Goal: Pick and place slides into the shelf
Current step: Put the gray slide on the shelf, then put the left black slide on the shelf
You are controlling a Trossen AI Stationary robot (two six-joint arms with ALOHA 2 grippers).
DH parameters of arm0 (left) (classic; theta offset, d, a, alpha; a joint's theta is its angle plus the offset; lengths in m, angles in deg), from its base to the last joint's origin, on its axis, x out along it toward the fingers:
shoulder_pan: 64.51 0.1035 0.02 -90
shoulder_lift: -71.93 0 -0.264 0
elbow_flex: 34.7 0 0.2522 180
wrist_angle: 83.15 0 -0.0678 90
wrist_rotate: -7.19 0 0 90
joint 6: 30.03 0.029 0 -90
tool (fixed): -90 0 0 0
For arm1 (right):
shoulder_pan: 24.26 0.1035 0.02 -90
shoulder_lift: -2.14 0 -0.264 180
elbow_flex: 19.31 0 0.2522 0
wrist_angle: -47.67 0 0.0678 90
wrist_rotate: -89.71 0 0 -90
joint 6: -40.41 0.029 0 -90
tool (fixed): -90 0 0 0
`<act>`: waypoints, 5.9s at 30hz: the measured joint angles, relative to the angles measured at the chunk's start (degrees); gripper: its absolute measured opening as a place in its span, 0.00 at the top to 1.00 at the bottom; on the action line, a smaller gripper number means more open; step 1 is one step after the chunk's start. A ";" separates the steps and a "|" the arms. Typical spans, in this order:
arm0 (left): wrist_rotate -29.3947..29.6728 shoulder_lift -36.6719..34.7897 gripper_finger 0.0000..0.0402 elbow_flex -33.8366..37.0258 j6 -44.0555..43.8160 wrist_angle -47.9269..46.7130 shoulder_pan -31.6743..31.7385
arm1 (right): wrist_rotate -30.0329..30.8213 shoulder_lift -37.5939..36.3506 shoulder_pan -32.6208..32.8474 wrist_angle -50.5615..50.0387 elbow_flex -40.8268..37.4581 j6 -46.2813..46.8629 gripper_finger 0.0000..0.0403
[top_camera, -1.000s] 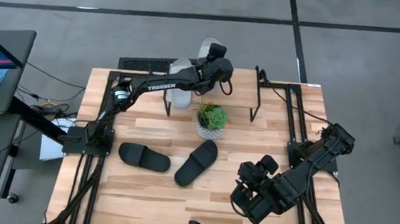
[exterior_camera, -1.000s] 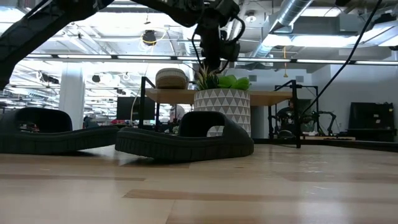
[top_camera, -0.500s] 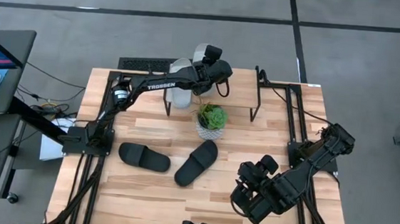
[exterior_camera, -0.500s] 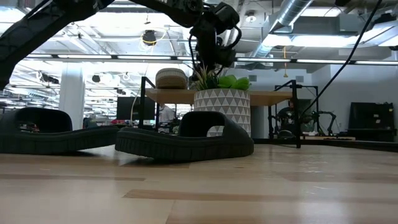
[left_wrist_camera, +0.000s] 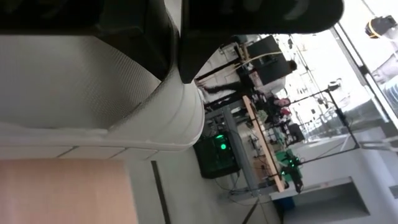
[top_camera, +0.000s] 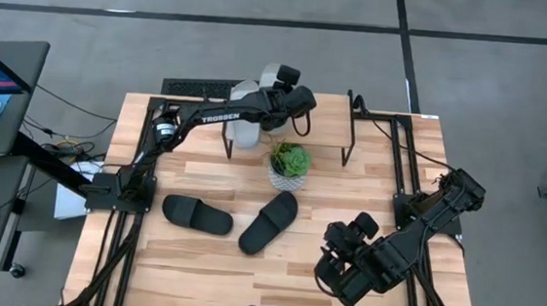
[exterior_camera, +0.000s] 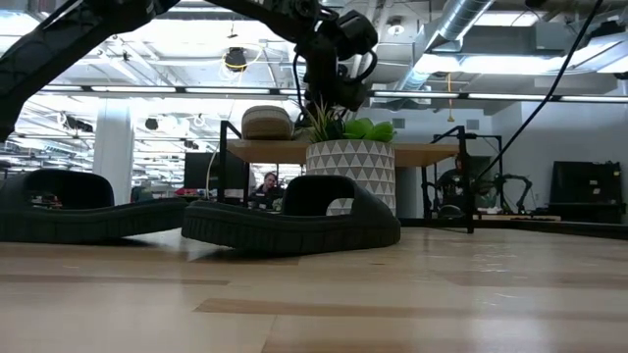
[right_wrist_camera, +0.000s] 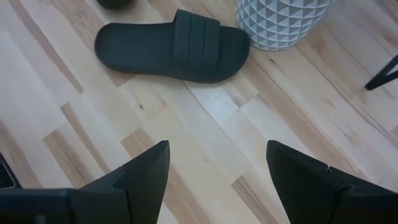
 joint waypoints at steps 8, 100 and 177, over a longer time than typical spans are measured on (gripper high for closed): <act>-4.14 -0.06 0.96 0.00 -2.39 -2.48 -0.75 | -0.01 0.01 0.02 -0.03 0.00 -0.16 0.35; -1.42 0.03 0.46 -8.19 -14.22 -15.84 -4.35 | -0.02 0.00 0.17 0.23 0.02 -1.75 0.35; -8.78 -42.34 0.47 46.81 -127.36 -24.46 -69.55 | 12.10 0.00 3.04 8.26 0.02 -1.20 0.35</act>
